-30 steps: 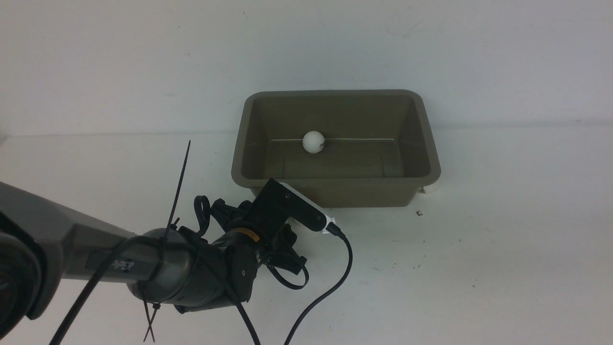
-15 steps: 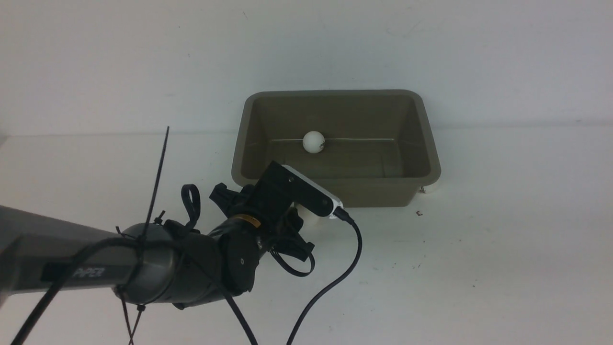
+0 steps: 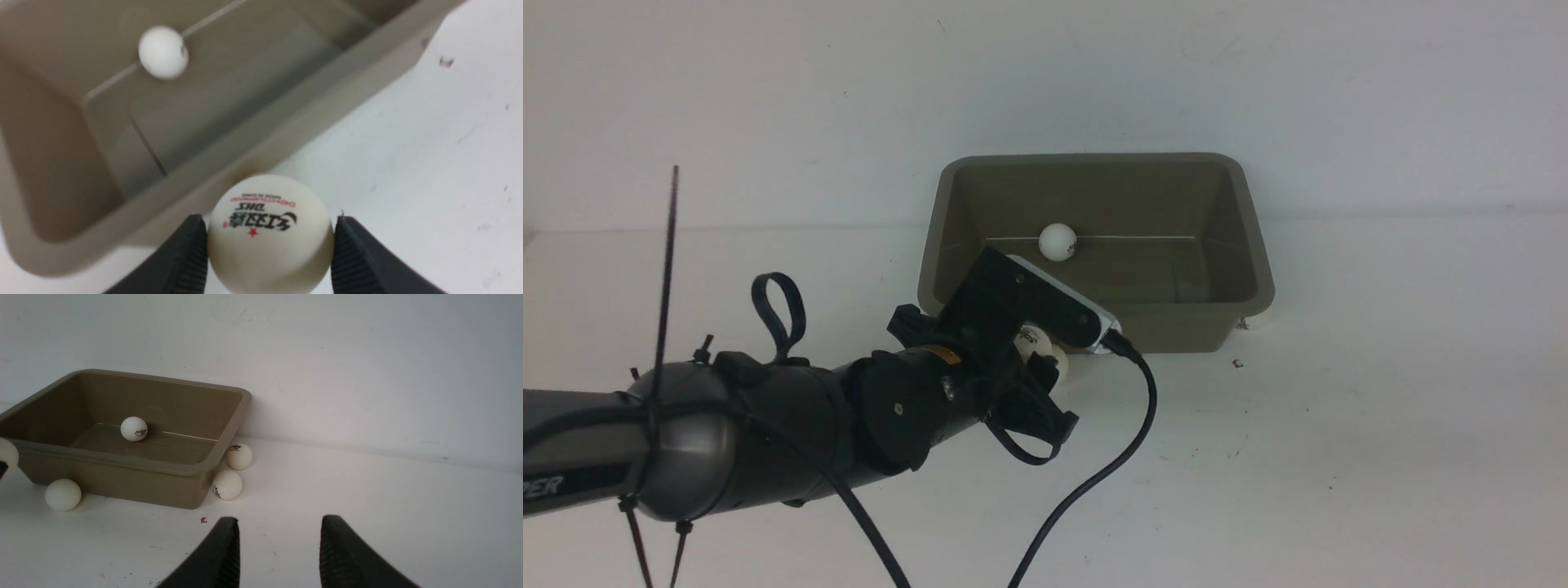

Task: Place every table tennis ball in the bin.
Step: Use the left arm to clamp the table tennis ball closest to it, then use the left arm to put the table tennis ball into the box

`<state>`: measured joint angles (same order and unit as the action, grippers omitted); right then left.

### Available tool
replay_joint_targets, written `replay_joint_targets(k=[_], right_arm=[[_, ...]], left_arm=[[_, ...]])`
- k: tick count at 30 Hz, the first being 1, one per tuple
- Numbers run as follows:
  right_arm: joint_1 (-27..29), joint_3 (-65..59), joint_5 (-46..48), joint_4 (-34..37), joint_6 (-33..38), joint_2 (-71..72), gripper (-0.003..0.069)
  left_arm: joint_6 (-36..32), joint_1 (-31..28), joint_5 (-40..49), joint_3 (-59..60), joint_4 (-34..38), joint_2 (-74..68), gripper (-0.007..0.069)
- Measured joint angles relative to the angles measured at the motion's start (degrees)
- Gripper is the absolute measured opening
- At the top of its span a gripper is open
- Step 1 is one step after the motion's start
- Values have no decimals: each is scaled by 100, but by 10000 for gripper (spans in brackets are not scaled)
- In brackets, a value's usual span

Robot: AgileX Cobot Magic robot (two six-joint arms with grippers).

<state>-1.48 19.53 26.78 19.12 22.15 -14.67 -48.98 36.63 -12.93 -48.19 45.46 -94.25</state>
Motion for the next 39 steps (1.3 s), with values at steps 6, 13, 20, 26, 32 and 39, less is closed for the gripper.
replay_joint_targets(k=[6,13,20,26,32,39], right_arm=[[0,0,0,0,0,0,262],[0,0,0,0,0,0,262],[0,0,0,0,2,0,262],[0,0,0,0,2,0,262],[0,0,0,0,2,0,262],[0,0,0,0,7,0,262]], left_arm=[[-88,0,-357,6,-357,78,352],[-129,-15,-1361,5,-717,78,352],[218,-355,-1793,-89,-1377,-130,352],[1012,-616,-1602,-541,-2008,-691,352],[1156,-635,-1181,-781,-2213,-995,352],[1199,-635,-1139,-788,-2245,-1024,352]])
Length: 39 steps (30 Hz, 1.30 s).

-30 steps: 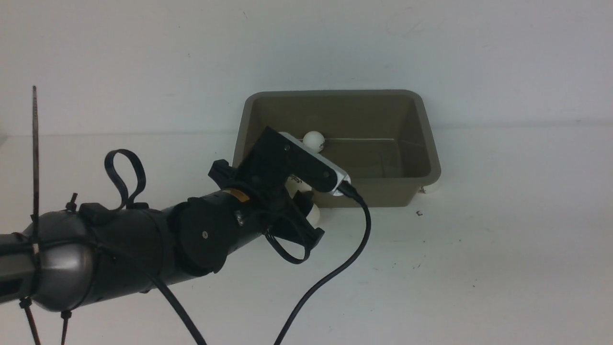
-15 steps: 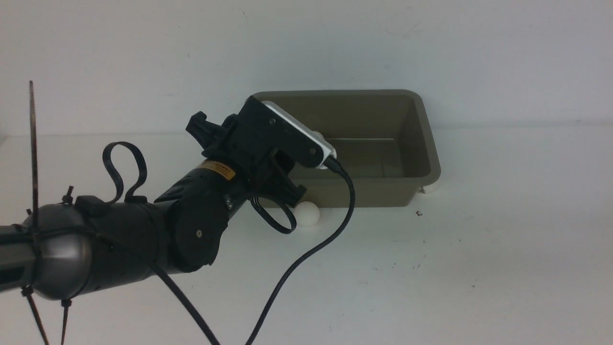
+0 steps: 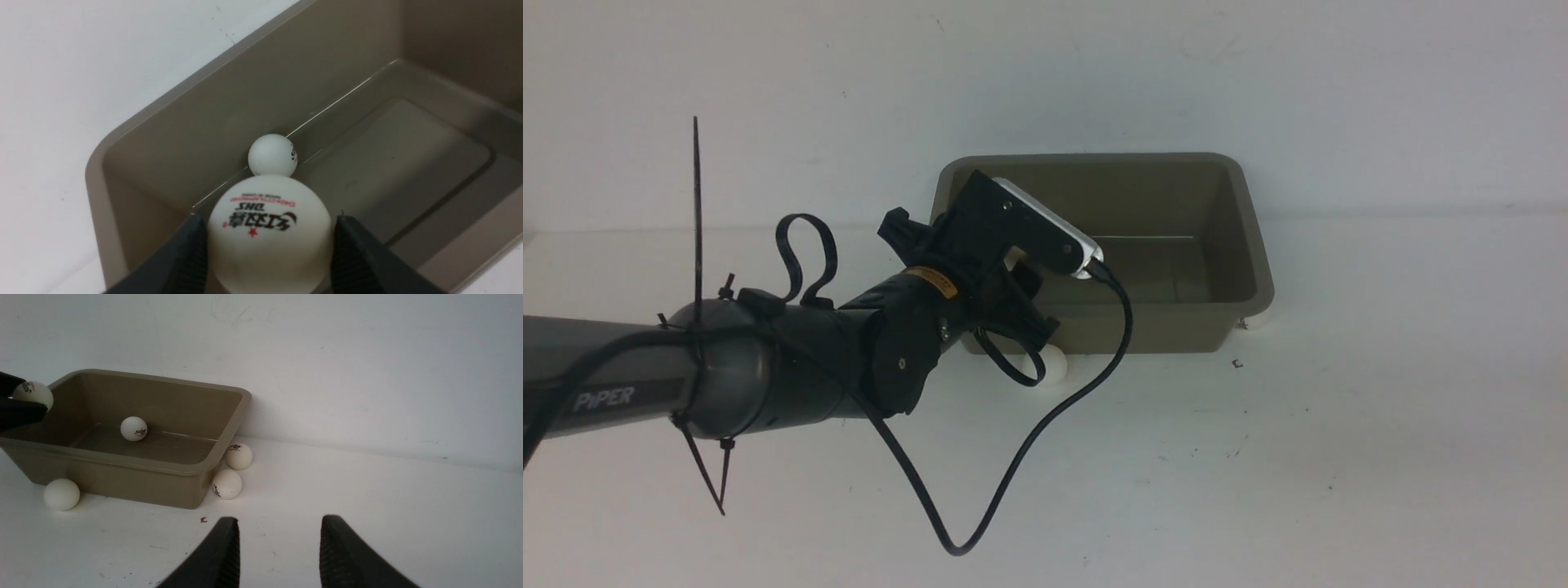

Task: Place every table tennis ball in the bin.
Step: Use the left arm to put the table tennis ball into the box

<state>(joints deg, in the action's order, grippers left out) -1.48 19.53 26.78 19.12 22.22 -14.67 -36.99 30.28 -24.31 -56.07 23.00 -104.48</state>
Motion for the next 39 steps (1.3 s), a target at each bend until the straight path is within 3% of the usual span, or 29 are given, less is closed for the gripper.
replay_joint_targets(k=[24,32,39], right_arm=[[0,0,0,0,0,0,262],[0,0,0,0,0,0,262],[0,0,0,0,1,0,262]], left_arm=[[-2,-40,116,0,-432,0,357],[-80,-40,126,-2,-437,50,426],[-80,-40,128,-14,-410,140,438]])
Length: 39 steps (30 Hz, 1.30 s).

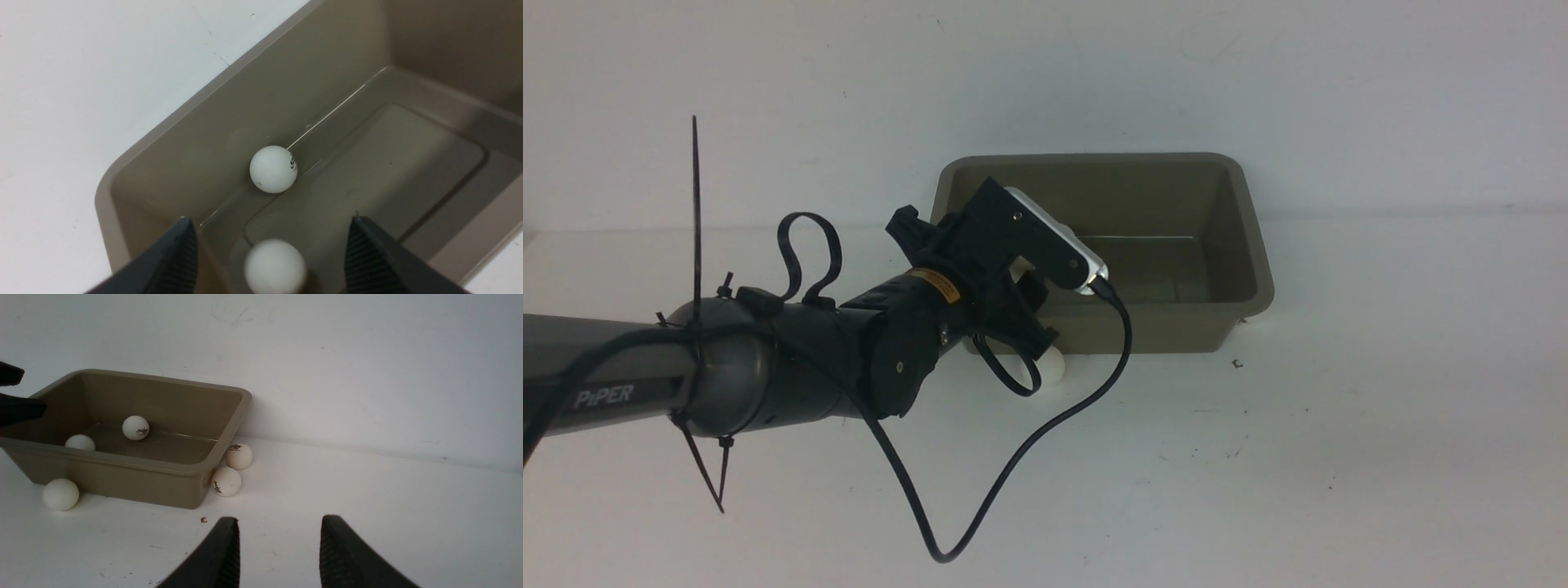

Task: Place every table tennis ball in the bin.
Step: Use the left arm to put the table tennis ball into the box, then use the left arm to clamp the table tennis ball closest to it

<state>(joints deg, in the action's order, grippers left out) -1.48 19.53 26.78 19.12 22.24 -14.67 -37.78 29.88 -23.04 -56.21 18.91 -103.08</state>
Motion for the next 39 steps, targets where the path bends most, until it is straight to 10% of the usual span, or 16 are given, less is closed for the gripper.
replay_joint_targets(k=[11,24,39], right_arm=[[0,0,0,0,0,0,262],[0,0,0,0,5,0,262],[0,0,0,0,5,0,262]], left_arm=[[60,0,675,0,283,401,438],[971,0,3510,0,677,1268,440],[996,36,4230,0,2039,689,440]])
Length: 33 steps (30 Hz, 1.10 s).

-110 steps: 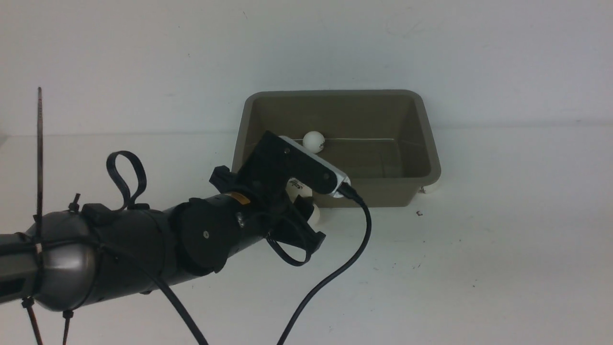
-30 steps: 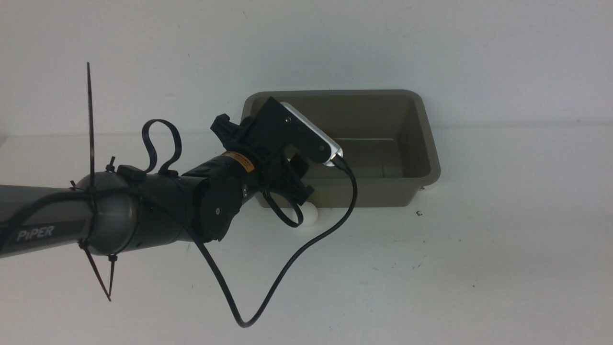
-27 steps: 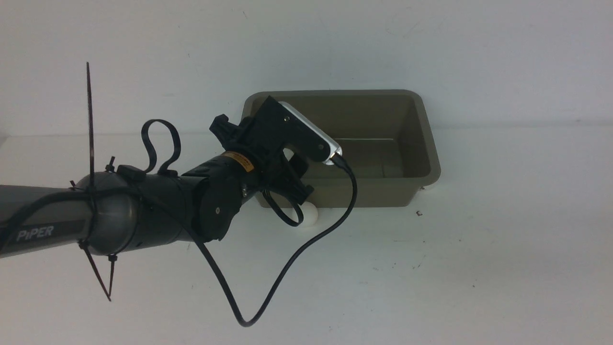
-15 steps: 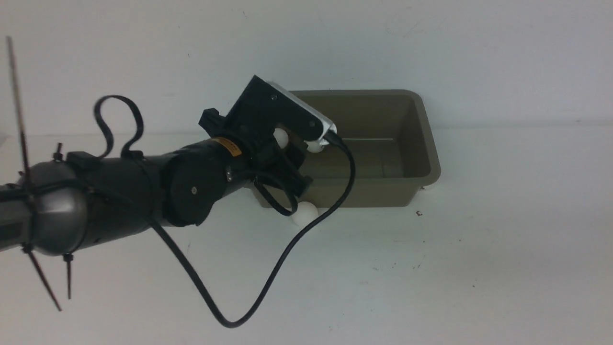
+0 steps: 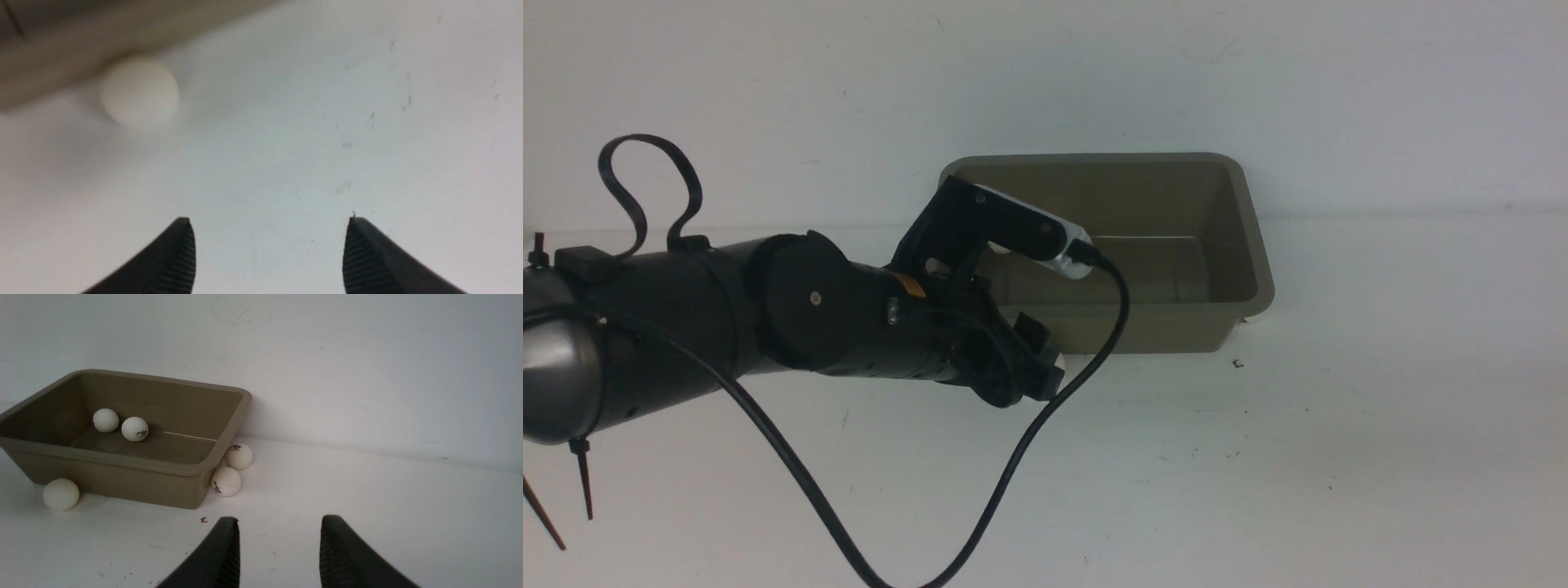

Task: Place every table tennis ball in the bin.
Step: Use the left arm to clamp the table tennis ball closest to it

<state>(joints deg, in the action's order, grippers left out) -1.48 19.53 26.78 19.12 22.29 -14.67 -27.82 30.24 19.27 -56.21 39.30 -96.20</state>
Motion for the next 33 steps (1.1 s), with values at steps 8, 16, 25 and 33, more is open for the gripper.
replay_joint_targets(k=[8,16,25,33], right_arm=[[0,0,0,0,0,0,262],[0,0,0,0,0,0,262],[0,0,0,0,0,0,262],[0,0,0,0,0,0,262]], left_arm=[[-309,206,-760,0,97,-641,440],[-833,306,-1441,0,104,-714,440],[-1405,306,-2028,0,104,-746,440],[-1514,306,-2523,0,104,-1090,440]])
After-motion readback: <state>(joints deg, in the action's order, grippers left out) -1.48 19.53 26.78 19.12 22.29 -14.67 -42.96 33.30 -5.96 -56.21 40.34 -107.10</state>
